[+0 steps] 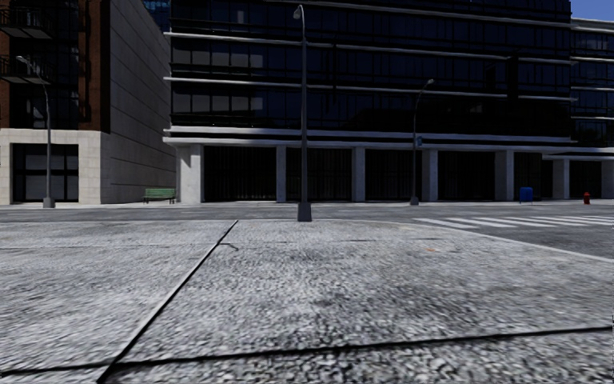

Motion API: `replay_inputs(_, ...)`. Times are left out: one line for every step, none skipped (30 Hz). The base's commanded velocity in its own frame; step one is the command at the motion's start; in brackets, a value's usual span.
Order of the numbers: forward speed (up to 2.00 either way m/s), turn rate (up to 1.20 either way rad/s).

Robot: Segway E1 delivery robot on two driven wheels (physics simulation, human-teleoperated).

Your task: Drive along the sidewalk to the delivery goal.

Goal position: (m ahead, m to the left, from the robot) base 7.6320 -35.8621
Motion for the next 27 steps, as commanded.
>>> replay_inputs(2.00,0.00)
replay_inputs(2.00,0.00)
replay_inputs(2.00,0.00)
replay_inputs(2.00,0.00)
replay_inputs(2.00,0.00)
replay_inputs(2.00,0.00)
replay_inputs(2.00,0.00)
replay_inputs(2.00,0.00)
replay_inputs(2.00,0.00)
replay_inputs(2.00,0.00)
replay_inputs(2.00,0.00)
replay_inputs(2.00,0.00)
replay_inputs(2.00,0.00)
replay_inputs(2.00,0.00)
replay_inputs(2.00,0.00)
replay_inputs(2.00,0.00)
replay_inputs(2.00,0.00)
replay_inputs(2.00,0.00)
replay_inputs(2.00,0.00)
replay_inputs(2.00,0.00)
replay_inputs(2.00,0.00)
replay_inputs(2.00,0.00)
replay_inputs(2.00,0.00)
replay_inputs(2.00,0.00)
replay_inputs(2.00,0.00)
replay_inputs(2.00,0.00)
replay_inputs(2.00,0.00)
